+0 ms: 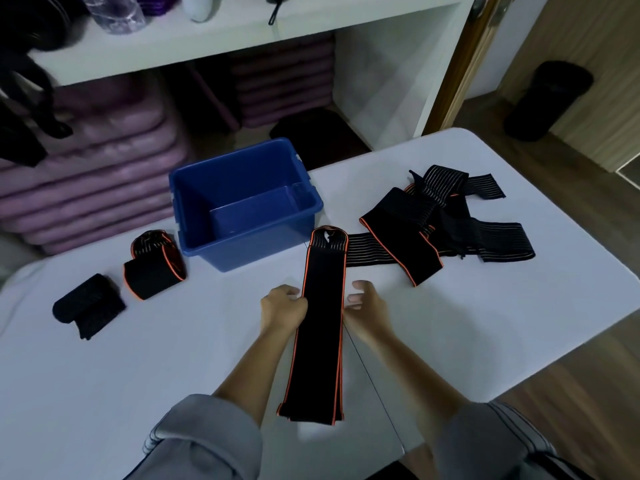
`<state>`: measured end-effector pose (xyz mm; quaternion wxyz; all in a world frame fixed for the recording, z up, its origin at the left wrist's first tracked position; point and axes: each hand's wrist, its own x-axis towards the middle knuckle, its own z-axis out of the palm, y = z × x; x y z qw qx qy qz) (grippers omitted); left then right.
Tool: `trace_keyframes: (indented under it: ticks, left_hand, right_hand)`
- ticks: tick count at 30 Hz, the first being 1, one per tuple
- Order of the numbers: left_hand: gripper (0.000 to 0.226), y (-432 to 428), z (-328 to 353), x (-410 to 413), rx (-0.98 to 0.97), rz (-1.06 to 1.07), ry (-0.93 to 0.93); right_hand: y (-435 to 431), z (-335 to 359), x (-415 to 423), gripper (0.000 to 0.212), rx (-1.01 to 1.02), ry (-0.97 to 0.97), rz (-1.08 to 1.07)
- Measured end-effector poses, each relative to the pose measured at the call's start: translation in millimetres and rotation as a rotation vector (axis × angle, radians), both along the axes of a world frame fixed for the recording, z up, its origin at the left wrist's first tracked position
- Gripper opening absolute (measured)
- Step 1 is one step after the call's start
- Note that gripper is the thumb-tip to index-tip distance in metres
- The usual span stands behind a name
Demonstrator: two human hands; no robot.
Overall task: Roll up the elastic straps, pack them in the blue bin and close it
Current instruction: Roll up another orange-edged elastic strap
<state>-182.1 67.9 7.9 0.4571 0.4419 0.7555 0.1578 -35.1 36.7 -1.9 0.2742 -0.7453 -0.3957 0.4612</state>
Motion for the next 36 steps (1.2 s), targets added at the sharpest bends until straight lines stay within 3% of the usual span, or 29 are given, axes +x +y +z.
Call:
trace_keyframes:
  ticks: [4, 8, 15, 29, 34, 36]
  left_hand:
    - [0.03, -23, 1, -15, -0.088, -0.007, 0.057]
    - [0.016, -42, 6, -14, -0.1, -0.043, -0.013]
    - [0.018, -64, 10, -17, -0.115, -0.02, -0.066]
    - [0.015, -98, 7, -22, -0.164, -0.123, -0.003]
    - [0.016, -107, 0, -29, -0.014, -0.184, -0.005]
    - [0.018, -111, -2, -36, 0.067, -0.308, -0.053]
  right_hand:
    - [-23, -3, -3, 0.053, -0.07, -0.04, 0.067]
    - [-41, -7, -11, 0.053, -0.062, -0.014, 0.089]
    - [-60, -9, -4, 0.053, -0.052, 0.0, 0.057]
    - [-86, -12, -6, 0.052, -0.145, -0.102, 0.299]
    - [-94, -4, -4, 0.032, 0.055, -0.201, 0.407]
    - [-97, 7, 0, 0.039, 0.084, -0.113, 0.522]
